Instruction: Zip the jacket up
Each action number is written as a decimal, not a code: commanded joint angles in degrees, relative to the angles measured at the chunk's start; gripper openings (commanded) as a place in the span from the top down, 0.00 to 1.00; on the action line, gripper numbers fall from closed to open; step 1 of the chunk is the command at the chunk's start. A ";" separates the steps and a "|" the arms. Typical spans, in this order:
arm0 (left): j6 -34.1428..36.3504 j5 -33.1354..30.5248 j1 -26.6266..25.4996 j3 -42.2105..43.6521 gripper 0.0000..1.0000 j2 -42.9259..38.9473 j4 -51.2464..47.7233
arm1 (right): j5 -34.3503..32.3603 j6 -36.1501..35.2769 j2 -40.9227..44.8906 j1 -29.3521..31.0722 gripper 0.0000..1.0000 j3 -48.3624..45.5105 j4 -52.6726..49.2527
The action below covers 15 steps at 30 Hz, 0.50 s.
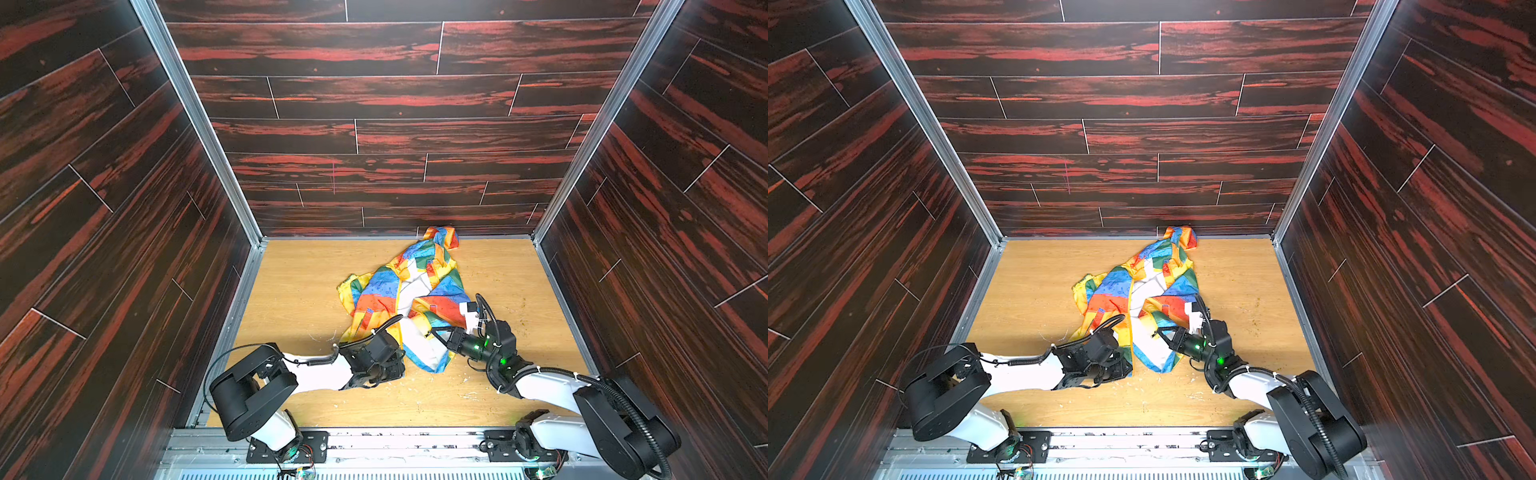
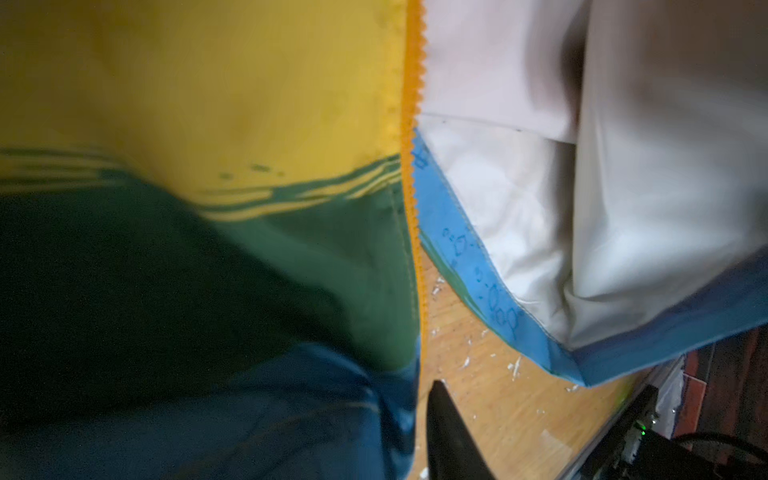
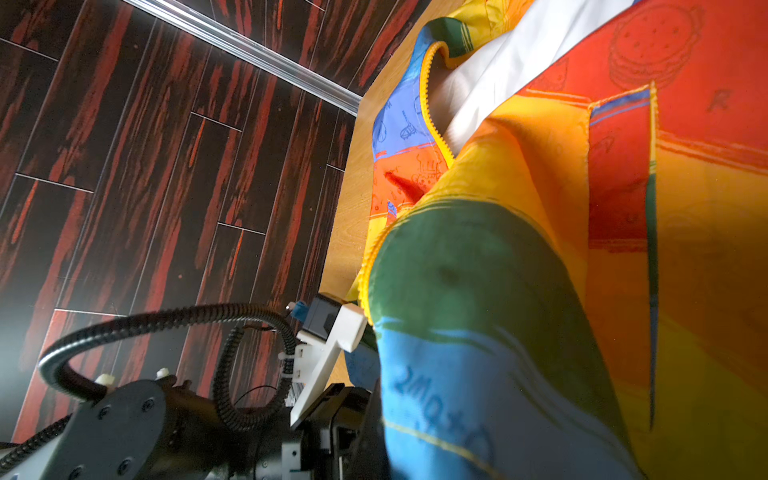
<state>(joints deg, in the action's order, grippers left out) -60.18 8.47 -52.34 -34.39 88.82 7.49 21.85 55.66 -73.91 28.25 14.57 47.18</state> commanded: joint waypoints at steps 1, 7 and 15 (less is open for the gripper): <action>1.19 1.98 -0.74 2.69 0.64 1.03 -6.16 | -0.14 0.00 -0.47 0.22 1.00 0.09 0.94; 2.13 3.92 -1.87 1.70 0.62 2.18 -6.52 | -0.22 0.00 -0.64 0.22 1.00 0.29 0.96; 0.39 3.24 -1.89 0.99 0.72 5.00 -6.69 | -0.33 0.12 -0.53 0.18 1.00 0.07 0.93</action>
<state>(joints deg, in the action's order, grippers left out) -59.09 12.34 -53.71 -35.11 90.61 8.67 21.85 55.68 -73.91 28.25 14.57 47.20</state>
